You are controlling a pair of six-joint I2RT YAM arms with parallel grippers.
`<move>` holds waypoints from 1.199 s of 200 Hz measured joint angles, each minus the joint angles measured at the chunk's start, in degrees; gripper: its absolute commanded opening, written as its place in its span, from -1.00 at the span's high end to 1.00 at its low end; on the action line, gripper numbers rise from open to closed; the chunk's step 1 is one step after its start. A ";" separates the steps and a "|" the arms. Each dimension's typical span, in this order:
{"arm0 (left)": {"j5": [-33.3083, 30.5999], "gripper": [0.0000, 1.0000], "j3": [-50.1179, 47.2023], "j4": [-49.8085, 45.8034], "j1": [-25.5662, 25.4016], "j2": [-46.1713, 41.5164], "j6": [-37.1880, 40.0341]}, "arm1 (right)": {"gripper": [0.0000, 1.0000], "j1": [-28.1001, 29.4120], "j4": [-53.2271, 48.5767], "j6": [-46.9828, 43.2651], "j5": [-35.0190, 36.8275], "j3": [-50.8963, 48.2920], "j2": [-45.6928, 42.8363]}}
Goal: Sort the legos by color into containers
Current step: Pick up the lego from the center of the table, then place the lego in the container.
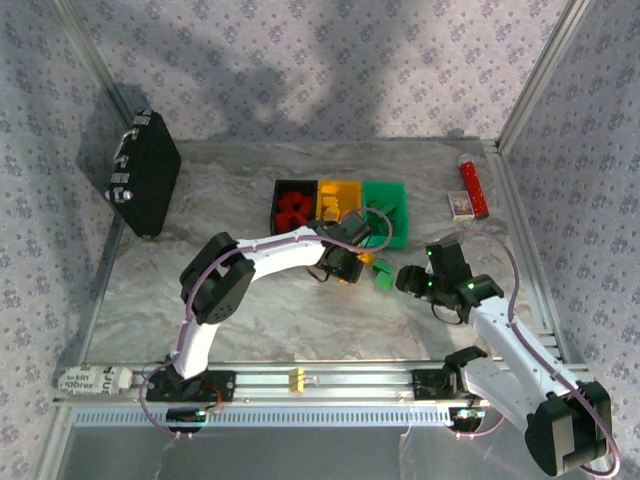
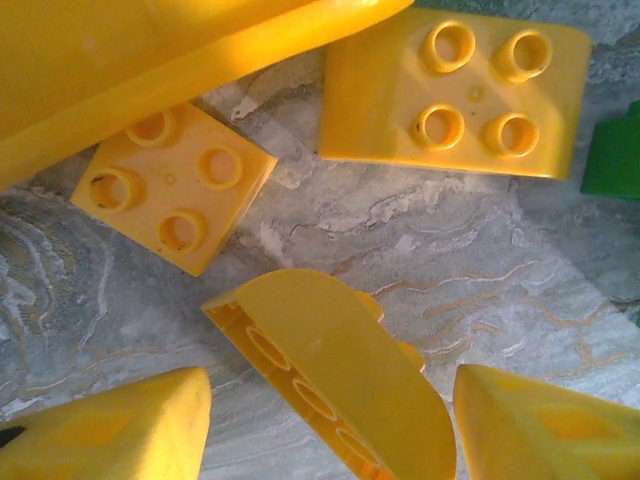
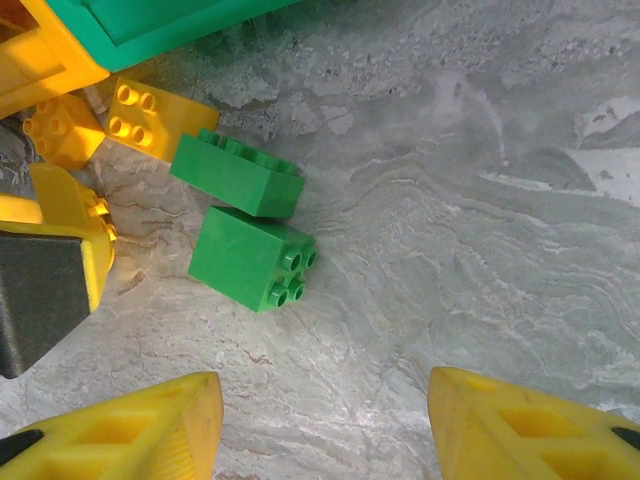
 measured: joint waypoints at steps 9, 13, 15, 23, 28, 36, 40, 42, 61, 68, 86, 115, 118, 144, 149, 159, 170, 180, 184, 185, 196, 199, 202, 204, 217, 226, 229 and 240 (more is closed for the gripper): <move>0.00 -0.20 0.00 0.00 0.00 0.50 -0.02 | -0.17 -0.04 0.02 0.00 0.02 -0.02 -0.09; 0.00 -0.17 0.00 0.02 0.00 0.68 -0.22 | -0.17 -0.11 0.04 0.00 0.00 -0.02 -0.15; 0.00 -0.15 0.00 0.02 0.00 0.83 -0.15 | -0.17 -0.11 0.07 -0.02 0.00 -0.04 -0.15; 0.00 -0.07 0.00 0.02 0.00 1.31 -0.33 | -0.17 -0.17 0.07 0.00 0.00 -0.07 -0.28; 0.00 -0.02 0.00 -0.02 0.00 1.66 -0.35 | -0.17 -0.22 0.09 -0.02 0.00 -0.11 -0.37; -0.26 0.06 0.00 -0.07 0.00 2.01 -0.48 | -0.17 -0.28 0.07 -0.02 0.00 -0.13 -0.57; -0.55 0.09 0.00 -0.07 0.00 2.03 -0.61 | -0.17 -0.37 0.09 -0.02 0.00 -0.15 -0.68; -0.44 0.11 0.00 -0.15 0.02 2.03 -0.52 | -0.17 -0.39 0.09 -0.02 0.00 -0.15 -0.72; -0.63 0.20 -0.42 0.42 -0.07 1.73 -0.70 | -0.17 -0.70 0.07 -0.02 0.02 -0.24 -1.25; -0.42 0.22 -1.11 0.72 -0.11 1.18 -0.76 | -0.17 -0.85 0.09 -0.02 0.00 -0.33 -1.40; -0.46 0.24 -3.15 0.46 -0.39 -0.63 -0.81 | -0.17 -1.11 0.13 -0.02 -0.07 -0.70 -1.53; -1.38 0.27 -4.20 -0.70 -0.48 -5.35 -0.07 | -0.17 -1.22 0.13 -0.02 -0.44 -1.05 -1.53; -1.55 0.27 -4.20 -0.70 -0.46 -6.01 0.13 | -0.17 -1.22 0.13 -0.02 -0.44 -1.05 -1.53; -1.95 0.30 -2.45 -1.36 0.61 -10.64 1.86 | -0.17 -1.22 0.15 -0.02 -0.68 -1.05 -1.53; -1.92 0.30 -1.29 -1.66 1.16 -11.06 2.29 | -0.17 -1.22 0.15 0.00 -0.70 -1.05 -1.53; -1.90 0.30 1.29 -1.95 2.27 -11.15 3.13 | -0.17 -1.22 0.13 0.00 -0.85 -1.05 -1.53; -1.73 0.30 4.74 -2.60 3.78 -10.82 4.22 | -0.17 -1.22 0.15 0.00 -1.03 -1.05 -1.53; -1.66 0.30 8.85 -3.69 5.33 -9.84 5.31 | -0.17 -1.22 0.13 0.00 -1.05 -1.05 -1.55; -1.68 0.30 10.54 -4.11 5.86 -9.33 5.73 | -0.17 -1.22 0.13 0.00 -1.05 -1.05 -1.55; -1.66 0.30 10.88 -4.11 5.95 -9.18 5.77 | -0.17 -1.22 0.13 0.00 -1.05 -1.05 -1.55; -1.66 -0.16 16.17 -5.51 7.32 -6.82 6.95 | -0.17 -1.22 0.13 0.00 -1.05 -1.07 -1.57; -1.75 -0.45 18.23 -6.21 7.74 -5.70 7.69 | -0.17 -1.22 0.13 0.00 -1.05 -1.07 -1.60; -1.77 -0.62 19.87 -6.78 8.04 -4.85 7.58 | -0.17 -1.22 0.11 0.00 -1.05 -1.07 -1.62; -1.81 -0.67 20.63 -6.99 8.17 -4.42 7.69 | -0.17 -1.22 0.11 0.00 -1.05 -1.07 -1.66; -2.91 -0.75 25.99 -8.41 9.05 -0.81 8.50 | -0.17 -1.22 0.09 0.00 -1.05 -1.07 -1.95; -3.54 -0.75 26.77 -8.57 9.20 0.37 8.72 | -0.17 -1.22 0.09 0.00 -1.03 -1.07 -2.25; -3.65 -0.75 26.51 -8.68 9.20 0.57 8.70 | -0.18 -1.22 0.09 0.00 -1.03 -1.07 -2.36; -3.63 -0.74 23.78 -8.41 8.96 0.35 8.66 | -0.18 -1.22 0.09 0.00 -1.03 -1.07 -2.86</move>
